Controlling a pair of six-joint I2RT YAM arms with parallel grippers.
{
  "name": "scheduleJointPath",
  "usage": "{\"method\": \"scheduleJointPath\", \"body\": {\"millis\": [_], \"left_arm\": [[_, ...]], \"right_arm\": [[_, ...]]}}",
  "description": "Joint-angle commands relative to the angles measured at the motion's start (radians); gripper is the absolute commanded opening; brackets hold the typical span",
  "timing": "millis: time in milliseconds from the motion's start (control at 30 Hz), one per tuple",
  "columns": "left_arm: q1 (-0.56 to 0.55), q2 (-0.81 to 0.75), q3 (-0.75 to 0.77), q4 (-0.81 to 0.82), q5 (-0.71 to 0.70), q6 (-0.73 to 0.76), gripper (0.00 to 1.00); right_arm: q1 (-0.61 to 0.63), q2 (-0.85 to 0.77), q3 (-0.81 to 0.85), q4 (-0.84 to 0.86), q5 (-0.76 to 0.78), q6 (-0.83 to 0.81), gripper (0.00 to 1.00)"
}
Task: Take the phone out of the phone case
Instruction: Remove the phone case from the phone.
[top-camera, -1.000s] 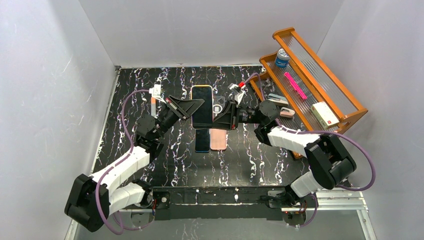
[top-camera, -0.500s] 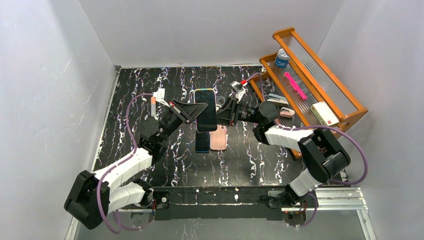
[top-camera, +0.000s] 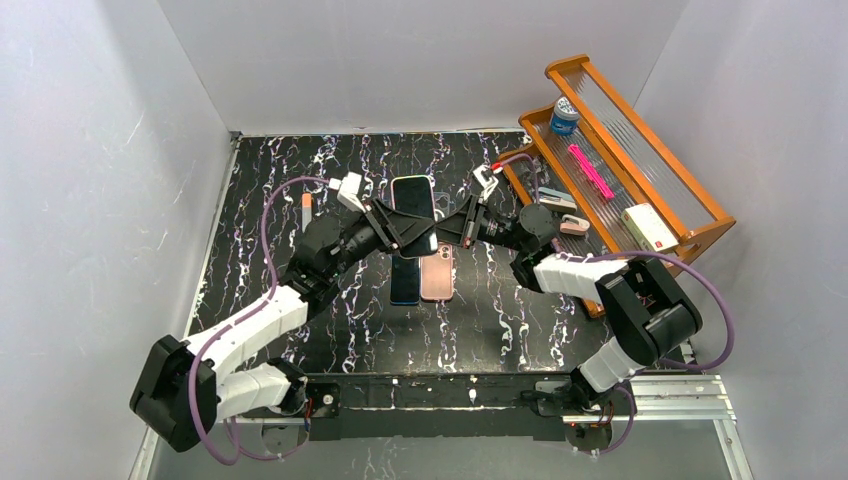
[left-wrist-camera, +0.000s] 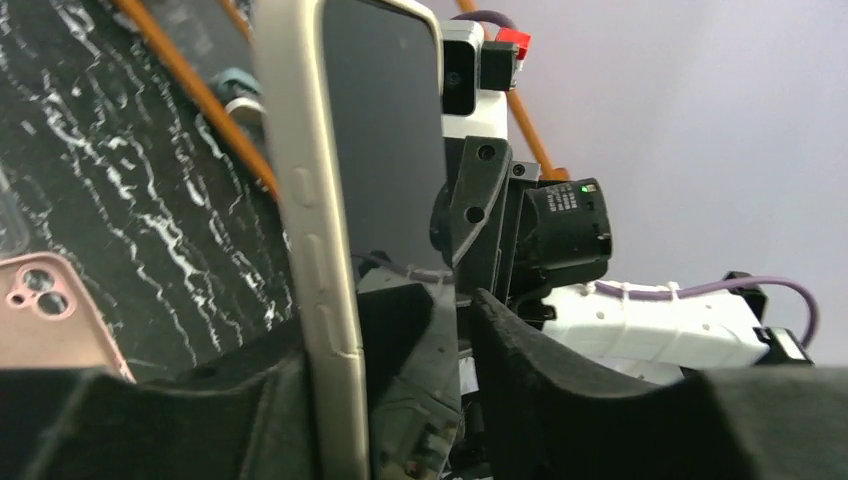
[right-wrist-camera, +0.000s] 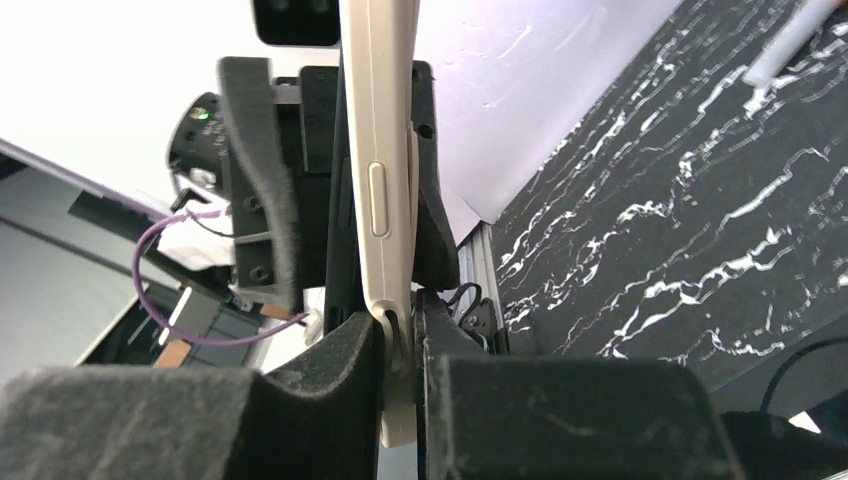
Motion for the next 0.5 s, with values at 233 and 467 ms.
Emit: {"method": "scheduleJointPath", "body": {"millis": [233, 467], "left_arm": [[-0.025, 0.013, 0.211, -0.595, -0.109, 0.298, 0.88], [-0.024, 0.009, 0.384, -0.908, -0.290, 0.526, 0.98]], "right_arm": [[-0.011, -0.085, -0.043, -0.071, 0.186, 0.043, 0.01], [-0.009, -0.127, -0.049, -0.273, 0.249, -0.016, 0.01]]}}
